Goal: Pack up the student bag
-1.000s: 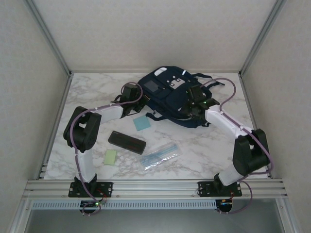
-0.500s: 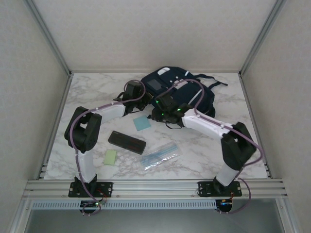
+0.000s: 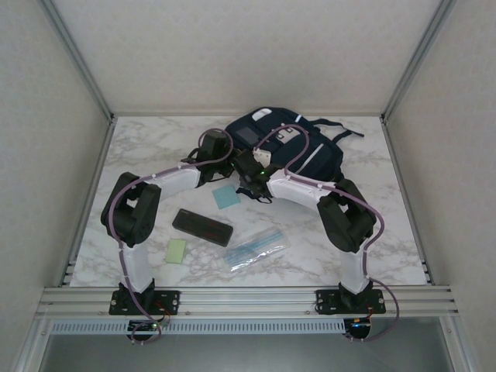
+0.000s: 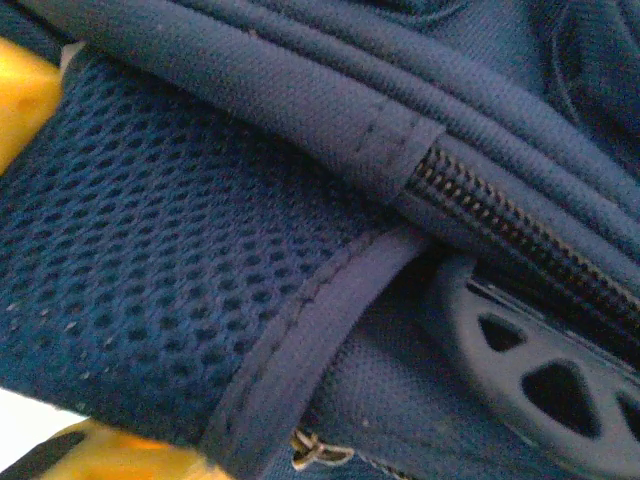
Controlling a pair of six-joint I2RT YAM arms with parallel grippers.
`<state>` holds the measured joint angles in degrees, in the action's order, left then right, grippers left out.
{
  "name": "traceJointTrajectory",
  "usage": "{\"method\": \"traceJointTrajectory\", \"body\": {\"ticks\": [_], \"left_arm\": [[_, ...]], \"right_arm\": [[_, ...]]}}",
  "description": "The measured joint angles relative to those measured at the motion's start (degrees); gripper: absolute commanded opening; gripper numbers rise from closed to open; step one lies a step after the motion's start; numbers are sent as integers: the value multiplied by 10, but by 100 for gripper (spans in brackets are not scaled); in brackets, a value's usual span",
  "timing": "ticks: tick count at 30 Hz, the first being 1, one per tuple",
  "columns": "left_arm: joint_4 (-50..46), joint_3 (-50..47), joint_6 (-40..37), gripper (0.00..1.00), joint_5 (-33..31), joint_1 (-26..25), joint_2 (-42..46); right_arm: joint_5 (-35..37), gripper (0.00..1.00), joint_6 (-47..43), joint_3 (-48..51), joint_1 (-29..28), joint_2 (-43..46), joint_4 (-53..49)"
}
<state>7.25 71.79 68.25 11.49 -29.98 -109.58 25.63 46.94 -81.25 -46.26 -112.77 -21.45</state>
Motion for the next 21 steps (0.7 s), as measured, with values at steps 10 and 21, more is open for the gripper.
{"method": "traceJointTrajectory", "body": {"ticks": [10,21], "left_arm": [[2,-17,5,0,-3,-2,20],[-28,-4,-25,0,7,1,18]], "right_arm": [[29,0,-28,6,-2,0,3],[-111,0,-99,59,11,63,-35]]}}
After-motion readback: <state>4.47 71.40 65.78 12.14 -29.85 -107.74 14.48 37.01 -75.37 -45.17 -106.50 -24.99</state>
